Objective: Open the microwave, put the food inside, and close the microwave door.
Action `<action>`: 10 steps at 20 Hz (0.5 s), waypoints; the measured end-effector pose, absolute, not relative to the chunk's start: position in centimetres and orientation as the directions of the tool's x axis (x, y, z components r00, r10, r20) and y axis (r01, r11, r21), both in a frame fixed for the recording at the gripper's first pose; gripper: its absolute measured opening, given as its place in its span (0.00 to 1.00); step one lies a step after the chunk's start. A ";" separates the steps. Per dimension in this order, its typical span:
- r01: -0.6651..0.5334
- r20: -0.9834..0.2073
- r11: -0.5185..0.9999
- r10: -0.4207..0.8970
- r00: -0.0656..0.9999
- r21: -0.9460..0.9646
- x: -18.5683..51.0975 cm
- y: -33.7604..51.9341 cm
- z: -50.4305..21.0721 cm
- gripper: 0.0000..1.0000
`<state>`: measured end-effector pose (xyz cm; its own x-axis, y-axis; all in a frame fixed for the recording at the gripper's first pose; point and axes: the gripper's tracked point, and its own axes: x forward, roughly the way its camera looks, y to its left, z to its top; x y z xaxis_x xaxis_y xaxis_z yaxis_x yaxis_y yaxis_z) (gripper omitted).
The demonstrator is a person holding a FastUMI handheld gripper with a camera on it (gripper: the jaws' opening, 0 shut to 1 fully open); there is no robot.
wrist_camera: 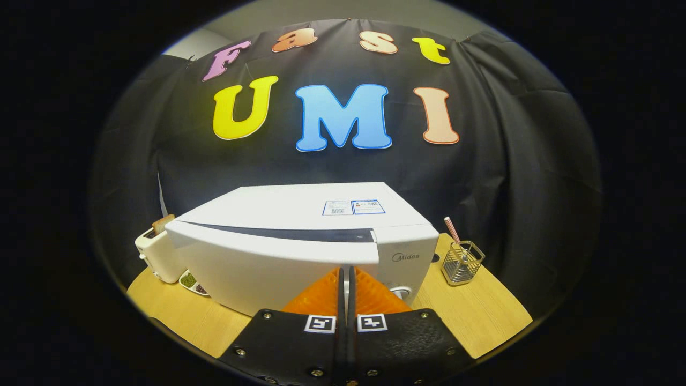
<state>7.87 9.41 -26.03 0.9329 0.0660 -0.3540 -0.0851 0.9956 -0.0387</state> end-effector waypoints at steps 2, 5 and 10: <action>-0.082 -0.353 0.996 0.064 0.933 -0.037 8.4 9.4 -26.1 0.01; -0.083 -0.350 0.996 0.064 0.935 -0.041 8.7 9.2 -26.2 0.00; -0.089 -0.335 0.996 0.075 0.939 -0.028 9.2 9.4 -26.1 0.01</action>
